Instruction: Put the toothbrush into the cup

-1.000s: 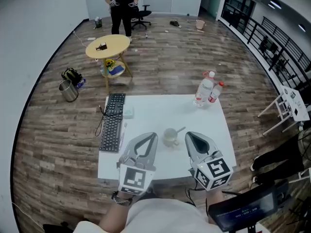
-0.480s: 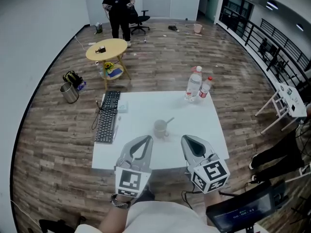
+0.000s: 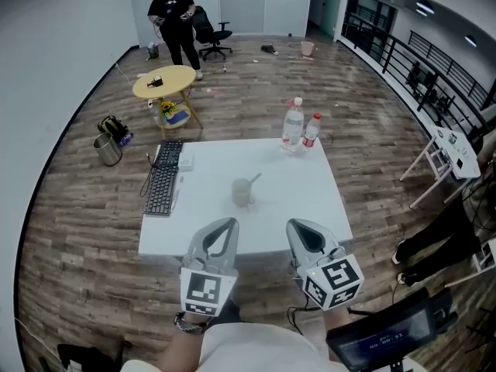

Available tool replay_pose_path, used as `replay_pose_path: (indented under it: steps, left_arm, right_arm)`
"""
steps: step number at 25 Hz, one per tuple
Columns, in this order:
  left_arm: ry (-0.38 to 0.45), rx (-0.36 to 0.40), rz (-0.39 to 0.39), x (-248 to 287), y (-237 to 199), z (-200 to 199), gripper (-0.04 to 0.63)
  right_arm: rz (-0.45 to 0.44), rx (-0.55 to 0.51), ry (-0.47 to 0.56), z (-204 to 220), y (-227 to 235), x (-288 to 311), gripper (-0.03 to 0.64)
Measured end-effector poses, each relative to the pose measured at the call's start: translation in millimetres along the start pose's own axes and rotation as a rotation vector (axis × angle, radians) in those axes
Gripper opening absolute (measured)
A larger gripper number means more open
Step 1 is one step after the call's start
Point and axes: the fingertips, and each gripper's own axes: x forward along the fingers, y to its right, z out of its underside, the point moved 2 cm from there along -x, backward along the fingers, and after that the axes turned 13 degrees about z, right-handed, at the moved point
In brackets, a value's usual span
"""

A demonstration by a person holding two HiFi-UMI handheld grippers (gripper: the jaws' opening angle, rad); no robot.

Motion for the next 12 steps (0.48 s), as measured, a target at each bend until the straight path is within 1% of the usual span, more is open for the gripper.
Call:
replay_pose_path:
  steps: [6,12]
  left_arm:
    - [-0.001,0.012,-0.001,-15.9,33.8,-9.9,0.008]
    - [-0.003,0.035,-0.002,-33.4,66.0,-17.1,0.008]
  right_arm:
    - [-0.001,0.015,0.012,-1.4,1.9,-35.2,0.003]
    - [-0.014,0.021,0.054,-8.1,-4.3,-74.1,0.003]
